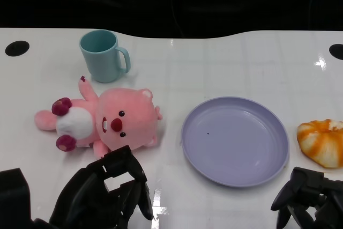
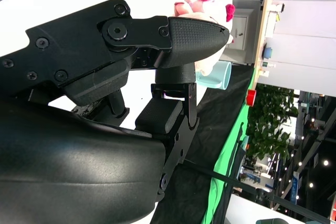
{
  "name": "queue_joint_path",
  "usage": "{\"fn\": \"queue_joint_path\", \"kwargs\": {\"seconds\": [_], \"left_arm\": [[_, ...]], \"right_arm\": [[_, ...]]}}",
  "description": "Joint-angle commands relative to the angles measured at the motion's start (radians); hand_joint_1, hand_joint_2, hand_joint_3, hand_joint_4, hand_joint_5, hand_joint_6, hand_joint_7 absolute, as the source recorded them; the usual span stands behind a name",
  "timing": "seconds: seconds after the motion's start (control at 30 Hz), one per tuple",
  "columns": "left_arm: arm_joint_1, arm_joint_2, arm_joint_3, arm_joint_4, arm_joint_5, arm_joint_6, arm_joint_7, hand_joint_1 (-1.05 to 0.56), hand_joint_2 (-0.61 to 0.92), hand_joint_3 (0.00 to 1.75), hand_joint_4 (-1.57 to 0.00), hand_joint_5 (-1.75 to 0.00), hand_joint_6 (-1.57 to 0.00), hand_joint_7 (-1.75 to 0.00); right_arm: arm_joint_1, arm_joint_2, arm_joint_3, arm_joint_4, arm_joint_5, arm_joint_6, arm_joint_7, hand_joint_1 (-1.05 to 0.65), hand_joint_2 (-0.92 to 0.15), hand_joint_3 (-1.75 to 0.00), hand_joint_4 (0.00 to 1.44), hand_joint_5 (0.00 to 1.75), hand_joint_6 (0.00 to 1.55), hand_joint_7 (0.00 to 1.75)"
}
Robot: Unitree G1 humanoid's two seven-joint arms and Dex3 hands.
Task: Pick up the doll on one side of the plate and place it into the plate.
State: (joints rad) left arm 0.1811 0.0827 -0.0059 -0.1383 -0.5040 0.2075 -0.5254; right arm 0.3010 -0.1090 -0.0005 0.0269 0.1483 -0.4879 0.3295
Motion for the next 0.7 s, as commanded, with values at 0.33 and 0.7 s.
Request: {"fn": "queue_joint_path", "kwargs": {"seconds": [0.33,0.7], "left_arm": [[0.014,0.009,0.006,-0.016,0.001,-0.002,-0.002,-0.37,0.37,1.21,-0.76,-1.73,-0.69,-1.56],[0.004,0.014,0.006,-0.016,0.007,0.007,0.006,-0.34,0.36,1.25,-0.75,-1.73,-0.7,-1.55]], "right_arm": [[0.008,-0.006,-0.01,-0.014,0.02,0.007,0.002,-0.84,-0.86,-0.49,0.94,1.48,0.92,1.17],[0.003,-0.004,-0.008,-0.016,0.005,0.021,-0.01,-0.83,-0.88,-0.46,0.95,1.48,0.91,1.17]]}}
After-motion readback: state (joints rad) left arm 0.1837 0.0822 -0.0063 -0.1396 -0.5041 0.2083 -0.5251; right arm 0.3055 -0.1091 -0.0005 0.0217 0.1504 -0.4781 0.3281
